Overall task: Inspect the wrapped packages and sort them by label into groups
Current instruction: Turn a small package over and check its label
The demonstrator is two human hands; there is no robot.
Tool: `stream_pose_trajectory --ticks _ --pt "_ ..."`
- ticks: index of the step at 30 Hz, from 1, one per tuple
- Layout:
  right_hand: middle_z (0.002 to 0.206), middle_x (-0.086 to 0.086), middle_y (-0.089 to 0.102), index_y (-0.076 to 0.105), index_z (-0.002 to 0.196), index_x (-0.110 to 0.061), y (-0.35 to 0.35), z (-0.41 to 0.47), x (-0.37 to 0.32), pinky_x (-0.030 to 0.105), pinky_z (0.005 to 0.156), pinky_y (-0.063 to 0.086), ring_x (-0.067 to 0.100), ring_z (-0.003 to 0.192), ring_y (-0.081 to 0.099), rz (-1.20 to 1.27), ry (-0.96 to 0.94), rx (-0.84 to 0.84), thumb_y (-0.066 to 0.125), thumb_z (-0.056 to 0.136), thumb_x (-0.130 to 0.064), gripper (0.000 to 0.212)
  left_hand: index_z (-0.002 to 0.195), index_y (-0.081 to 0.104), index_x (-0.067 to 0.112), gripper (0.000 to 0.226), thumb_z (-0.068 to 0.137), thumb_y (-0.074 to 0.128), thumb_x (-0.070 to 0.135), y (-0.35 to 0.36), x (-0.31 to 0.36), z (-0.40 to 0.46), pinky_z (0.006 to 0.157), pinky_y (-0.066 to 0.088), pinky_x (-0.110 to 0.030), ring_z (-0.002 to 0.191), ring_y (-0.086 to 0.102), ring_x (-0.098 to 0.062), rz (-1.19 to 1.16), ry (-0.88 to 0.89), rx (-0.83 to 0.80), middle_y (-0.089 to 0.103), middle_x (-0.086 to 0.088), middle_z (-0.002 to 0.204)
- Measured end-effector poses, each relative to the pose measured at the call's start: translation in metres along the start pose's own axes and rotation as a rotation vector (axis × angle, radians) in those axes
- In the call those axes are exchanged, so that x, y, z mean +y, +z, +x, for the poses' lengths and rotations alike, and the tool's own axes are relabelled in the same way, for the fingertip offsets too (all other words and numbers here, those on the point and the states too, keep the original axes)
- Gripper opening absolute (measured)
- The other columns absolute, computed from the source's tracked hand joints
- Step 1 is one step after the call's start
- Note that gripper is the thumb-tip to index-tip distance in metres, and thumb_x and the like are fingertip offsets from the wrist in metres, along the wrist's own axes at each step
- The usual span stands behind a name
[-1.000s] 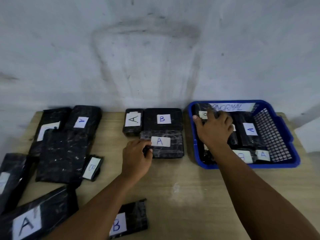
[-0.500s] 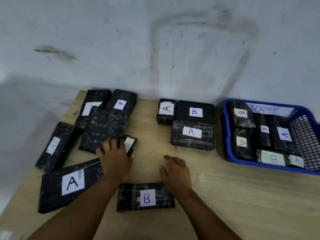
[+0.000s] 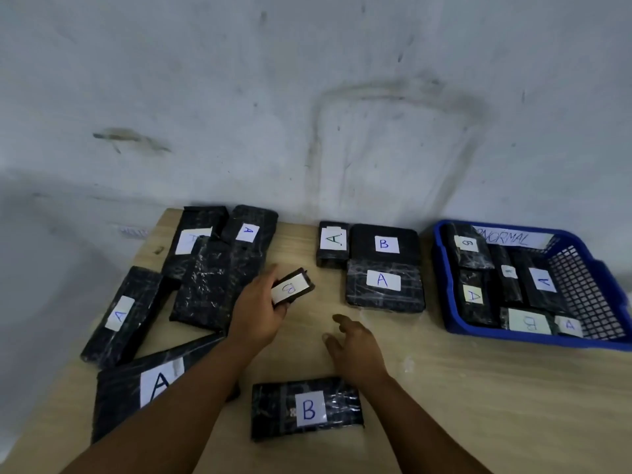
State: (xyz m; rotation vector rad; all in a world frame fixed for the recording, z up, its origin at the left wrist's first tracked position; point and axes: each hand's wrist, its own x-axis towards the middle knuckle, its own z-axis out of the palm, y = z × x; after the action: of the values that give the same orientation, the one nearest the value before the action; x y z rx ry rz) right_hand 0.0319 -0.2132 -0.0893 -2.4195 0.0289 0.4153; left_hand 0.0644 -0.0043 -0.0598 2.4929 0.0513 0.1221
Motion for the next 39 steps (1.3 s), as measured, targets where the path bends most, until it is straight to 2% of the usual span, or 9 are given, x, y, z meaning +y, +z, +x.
stream_pose_trajectory --ticks 4,7,10,17,20,23,28,34,39 --pt "0.104 0.001 0.074 0.064 0.138 -0.021 -0.046 0.013 -0.054 0.026 0.077 0.045 0.017 0.094 0.066 0.281 -0.030 0.202 0.059 0.104 -0.040 0.040 0.154 0.041 0.016 0.086 0.080 0.085 0.015 -0.055 0.043 0.028 0.100 0.051 -0.035 0.118 0.063 -0.018 -0.149 0.174 0.086 0.068 -0.003 0.129" --pt "0.109 -0.005 0.075 0.066 0.130 -0.027 -0.091 0.008 -0.106 0.028 0.084 0.053 0.011 0.100 0.069 0.582 -0.114 0.350 0.054 0.105 -0.044 0.032 0.155 0.040 0.020 0.086 0.081 0.084 0.012 -0.095 0.075 0.041 0.100 0.052 -0.033 0.116 0.064 -0.015 -0.222 0.323 0.178 0.068 0.001 0.130" --pt "0.099 -0.008 0.077 0.066 0.131 -0.028 -0.134 -0.007 -0.153 0.028 0.074 0.060 0.008 0.089 0.074 0.894 -0.207 0.345 0.055 0.104 -0.049 0.036 0.156 0.038 0.020 0.084 0.084 0.080 0.007 -0.130 0.107 0.048 0.096 0.050 -0.025 0.112 0.063 -0.016 -0.227 0.450 0.266 0.066 0.001 0.132" --pt "0.089 -0.007 0.078 0.064 0.122 -0.036 -0.194 -0.031 -0.200 0.036 0.086 0.059 0.013 0.082 0.072 0.946 -0.392 0.435 0.069 0.101 -0.027 0.024 0.158 0.030 0.013 0.089 0.084 0.076 -0.004 -0.192 0.160 0.051 0.108 0.048 -0.027 0.140 0.050 -0.010 -0.477 0.655 0.289 0.055 -0.003 0.150" --pt "0.085 -0.006 0.076 0.071 0.121 -0.025 -0.210 -0.041 -0.211 0.035 0.086 0.058 0.015 0.080 0.066 1.067 -0.435 0.420 0.068 0.100 -0.017 0.022 0.157 0.032 0.016 0.082 0.088 0.074 0.005 -0.207 0.178 0.046 0.112 0.045 -0.028 0.143 0.046 -0.008 -0.765 0.541 0.190 0.049 0.000 0.155" --pt "0.086 -0.002 0.076 0.072 0.121 -0.018 -0.220 -0.050 -0.218 0.033 0.086 0.058 0.016 0.078 0.064 1.137 -0.455 0.414 0.068 0.099 -0.012 0.023 0.149 0.050 0.025 0.062 0.092 0.076 0.021 -0.217 0.192 0.044 0.104 0.051 -0.024 0.127 0.059 -0.002 -0.769 0.350 0.230 0.064 0.007 0.139" --pt "0.087 -0.001 0.072 0.072 0.122 -0.012 -0.227 -0.059 -0.219 0.033 0.087 0.059 0.015 0.076 0.064 1.133 -0.456 0.382 0.072 0.098 -0.019 0.025 0.119 0.068 0.042 0.029 0.098 0.067 0.022 -0.222 0.200 0.038 0.098 0.054 -0.054 0.093 0.070 -0.014 -0.833 0.316 0.176 0.079 0.010 0.097" --pt "0.080 0.004 0.069 0.079 0.093 -0.011 -0.233 -0.065 -0.220 0.030 0.078 0.057 0.017 0.069 0.058 1.159 -0.396 0.343 0.075 0.094 -0.018 0.008 0.115 0.070 0.045 0.027 0.099 0.065 0.023 -0.226 0.208 0.031 0.103 0.054 -0.044 0.101 0.072 -0.009 -0.899 0.311 0.123 0.079 0.012 0.098" --pt "0.087 0.001 0.073 0.077 0.094 -0.016 -0.236 -0.068 -0.219 0.030 0.076 0.056 0.016 0.075 0.064 1.095 -0.354 0.316 0.075 0.094 -0.028 0.012 0.108 0.070 0.045 0.023 0.096 0.070 0.026 -0.224 0.208 0.033 0.079 0.051 -0.021 0.078 0.065 -0.010 -0.851 0.279 0.193 0.077 0.013 0.078"
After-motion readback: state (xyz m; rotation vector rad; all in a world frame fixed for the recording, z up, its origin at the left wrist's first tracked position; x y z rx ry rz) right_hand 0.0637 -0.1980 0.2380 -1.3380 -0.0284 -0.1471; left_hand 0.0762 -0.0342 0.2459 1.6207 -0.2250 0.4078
